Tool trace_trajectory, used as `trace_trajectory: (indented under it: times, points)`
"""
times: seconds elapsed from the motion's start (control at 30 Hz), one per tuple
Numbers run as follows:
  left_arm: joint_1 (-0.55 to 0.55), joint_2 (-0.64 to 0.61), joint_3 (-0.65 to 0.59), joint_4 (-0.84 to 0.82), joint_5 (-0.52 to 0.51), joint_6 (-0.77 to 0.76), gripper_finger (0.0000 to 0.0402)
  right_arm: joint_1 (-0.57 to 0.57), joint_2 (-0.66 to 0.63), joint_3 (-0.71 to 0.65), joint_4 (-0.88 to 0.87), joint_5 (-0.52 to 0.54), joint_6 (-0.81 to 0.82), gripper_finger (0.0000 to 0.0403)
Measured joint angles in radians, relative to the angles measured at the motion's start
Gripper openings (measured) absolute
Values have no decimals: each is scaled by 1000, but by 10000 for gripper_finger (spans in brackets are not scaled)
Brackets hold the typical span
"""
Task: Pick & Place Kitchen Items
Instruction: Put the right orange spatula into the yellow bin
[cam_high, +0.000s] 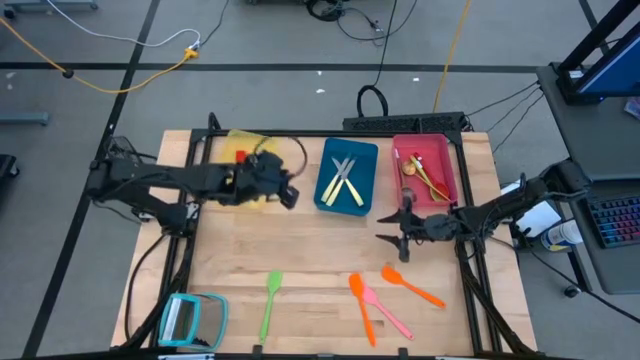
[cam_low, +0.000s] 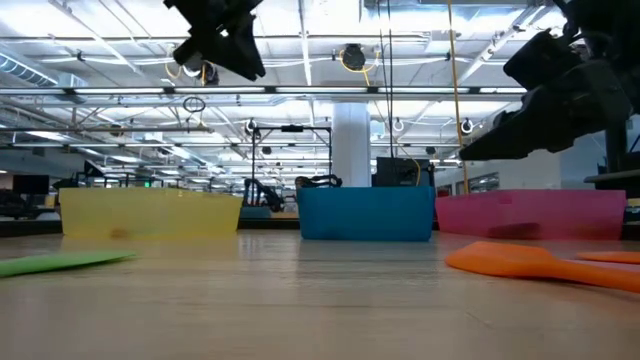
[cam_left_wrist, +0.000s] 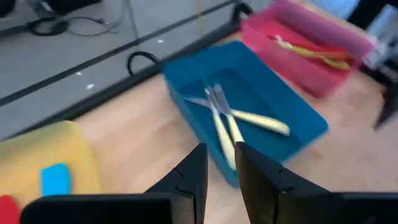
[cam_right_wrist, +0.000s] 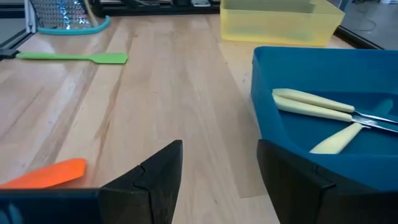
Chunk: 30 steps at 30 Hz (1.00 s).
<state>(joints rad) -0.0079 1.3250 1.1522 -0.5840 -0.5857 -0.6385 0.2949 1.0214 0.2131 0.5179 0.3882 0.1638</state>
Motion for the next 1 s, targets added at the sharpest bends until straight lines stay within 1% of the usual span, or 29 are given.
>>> trace_trajectory:
  times: [0.17,0.27,0.33,0.37,0.5,0.63,0.73,0.87,1.0]
  points:
    - [-93,63,-1,82,0,4,88,18,0,0,-20,0,12,201]
    - [-131,117,0,151,0,5,88,29,3,0,-56,0,40,201]
    - [-149,150,-2,169,0,6,88,35,6,-1,-62,0,54,201]
    - [-155,170,-1,205,0,5,88,38,7,0,-70,0,59,201]
    - [-178,235,-1,245,2,32,88,41,7,0,-75,1,60,201]
    - [-191,298,-1,262,11,108,88,37,7,0,-29,5,44,201]
    - [-192,348,-2,278,16,117,88,27,7,0,21,5,25,201]
    - [-192,397,-1,367,81,85,88,10,7,0,77,6,41,201]
    - [-192,432,-2,456,120,116,88,-1,7,0,92,3,62,201]
